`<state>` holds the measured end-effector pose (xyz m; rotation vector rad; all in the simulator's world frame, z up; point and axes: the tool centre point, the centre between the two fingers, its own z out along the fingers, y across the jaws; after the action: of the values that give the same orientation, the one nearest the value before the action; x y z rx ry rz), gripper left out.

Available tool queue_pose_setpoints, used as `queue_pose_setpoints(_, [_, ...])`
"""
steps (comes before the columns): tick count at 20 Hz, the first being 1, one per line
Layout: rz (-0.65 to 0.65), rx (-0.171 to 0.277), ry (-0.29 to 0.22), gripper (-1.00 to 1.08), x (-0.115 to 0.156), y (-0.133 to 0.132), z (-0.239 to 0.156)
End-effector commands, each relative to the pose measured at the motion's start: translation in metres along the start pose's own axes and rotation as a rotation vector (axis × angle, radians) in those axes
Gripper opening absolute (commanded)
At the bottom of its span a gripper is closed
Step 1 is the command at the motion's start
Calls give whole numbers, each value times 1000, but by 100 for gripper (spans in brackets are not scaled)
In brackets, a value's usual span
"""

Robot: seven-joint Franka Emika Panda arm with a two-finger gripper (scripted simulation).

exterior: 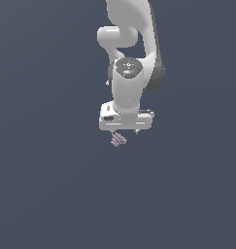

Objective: Pick up the object and move it to a goal position.

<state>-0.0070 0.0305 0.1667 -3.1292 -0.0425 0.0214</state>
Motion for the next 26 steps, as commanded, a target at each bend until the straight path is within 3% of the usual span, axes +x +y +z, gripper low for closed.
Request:
queue_pose_setpoints(1, [0, 0, 0, 100, 0, 0, 0])
queue_pose_setpoints(11, [12, -29, 11, 100, 4, 35, -5])
queue_pose_setpoints(26, [-105, -28, 9, 100, -2, 34, 8])
